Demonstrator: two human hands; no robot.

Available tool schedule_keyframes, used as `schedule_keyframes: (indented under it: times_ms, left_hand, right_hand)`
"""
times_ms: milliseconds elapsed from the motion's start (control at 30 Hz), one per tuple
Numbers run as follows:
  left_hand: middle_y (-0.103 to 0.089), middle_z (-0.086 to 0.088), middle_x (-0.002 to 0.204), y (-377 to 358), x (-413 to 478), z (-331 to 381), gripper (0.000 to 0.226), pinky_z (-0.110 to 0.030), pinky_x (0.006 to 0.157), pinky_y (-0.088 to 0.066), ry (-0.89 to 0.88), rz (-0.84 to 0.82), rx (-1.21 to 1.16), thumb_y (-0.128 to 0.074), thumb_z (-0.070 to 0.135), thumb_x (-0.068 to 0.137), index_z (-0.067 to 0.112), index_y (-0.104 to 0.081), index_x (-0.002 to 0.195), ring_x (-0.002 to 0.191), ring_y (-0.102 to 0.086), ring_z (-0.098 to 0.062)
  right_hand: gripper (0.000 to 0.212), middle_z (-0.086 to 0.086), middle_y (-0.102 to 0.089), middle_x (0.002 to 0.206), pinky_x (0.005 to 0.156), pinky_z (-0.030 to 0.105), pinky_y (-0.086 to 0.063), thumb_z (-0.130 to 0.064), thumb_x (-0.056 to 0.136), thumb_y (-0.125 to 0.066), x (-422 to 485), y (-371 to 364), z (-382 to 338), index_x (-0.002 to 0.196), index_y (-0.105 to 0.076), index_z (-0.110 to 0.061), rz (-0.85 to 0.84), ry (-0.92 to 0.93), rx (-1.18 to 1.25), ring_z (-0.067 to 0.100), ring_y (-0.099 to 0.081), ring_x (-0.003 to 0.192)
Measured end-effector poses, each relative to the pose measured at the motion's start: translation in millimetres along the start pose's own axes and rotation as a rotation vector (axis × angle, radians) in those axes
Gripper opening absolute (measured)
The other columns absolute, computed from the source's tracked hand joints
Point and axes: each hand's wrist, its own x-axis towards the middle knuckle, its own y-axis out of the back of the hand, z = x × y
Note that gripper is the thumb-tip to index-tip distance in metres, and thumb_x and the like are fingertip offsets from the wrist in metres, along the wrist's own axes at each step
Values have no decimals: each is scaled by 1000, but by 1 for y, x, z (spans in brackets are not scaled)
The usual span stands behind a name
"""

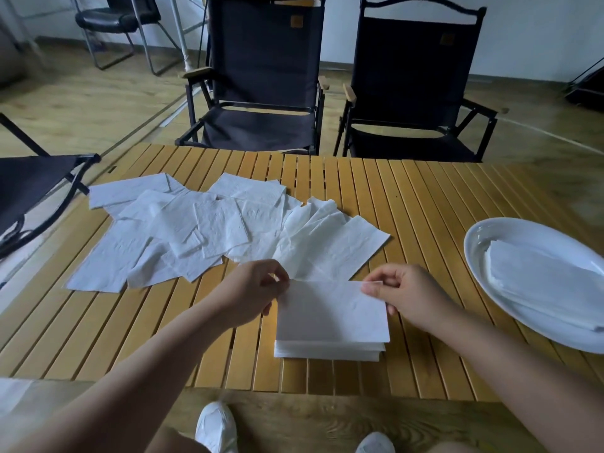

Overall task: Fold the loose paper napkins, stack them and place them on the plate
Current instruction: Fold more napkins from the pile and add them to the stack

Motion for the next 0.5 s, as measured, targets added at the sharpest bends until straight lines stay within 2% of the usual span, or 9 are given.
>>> schedule_keyframes:
  times_ms: [33, 100, 200, 300, 433, 500]
  left_hand:
    - [-68, -1, 65, -3, -1, -2, 10, -15, 43, -36, 8, -11, 7, -55, 24, 100, 23, -65, 98, 44, -49, -2]
    - [-70, 1, 71, -9, -2, -5, 9, -15, 45, -40, 16, -16, 10, -57, 21, 99, 20, -66, 99, 49, -56, -3]
    - [-69, 2, 77, -17, -2, -7, 8, -14, 48, -43, 29, -5, -8, -59, 15, 98, 17, -67, 98, 53, -60, -5]
    - [-66, 5, 82, -20, 0, -9, 7, -13, 51, -47, 34, -5, 33, -60, 17, 97, 18, -67, 101, 62, -62, -3]
    - [-65, 6, 89, -21, 3, -12, 8, -28, 66, -58, 30, -34, 116, -60, 24, 97, 23, -65, 104, 76, -65, -12]
    - [-64, 6, 88, -21, 5, -12, 8, -30, 67, -58, 30, -26, 148, -62, 25, 96, 23, -66, 102, 77, -64, -13]
  right_hand:
    - [5, -13, -67, 60, 59, 23, -46, -25, 90, -74, -2, -3, 2, 89, -73, -20, -9, -10, -19, 1, -54, 48]
    - [5, -17, -69, 67, 62, 21, -45, -28, 89, -74, -5, -10, 5, 88, -73, -24, -12, -30, -71, -4, -61, 61]
    - [6, -12, -69, 83, 70, 25, -51, -35, 89, -73, -4, -18, 10, 89, -71, -29, 7, -41, -186, 3, -62, 80]
    - [8, -11, -67, 83, 66, 22, -47, -37, 90, -72, -2, -22, 12, 90, -71, -29, 16, -39, -234, 5, -59, 78]
    - [9, -10, -65, 82, 60, 19, -40, -38, 90, -71, -2, -24, 15, 90, -69, -29, 25, -28, -257, 5, -57, 75]
    - [10, -10, -62, 78, 57, 17, -38, -39, 90, -71, -2, -26, 17, 89, -66, -30, 33, -23, -272, 5, -55, 70]
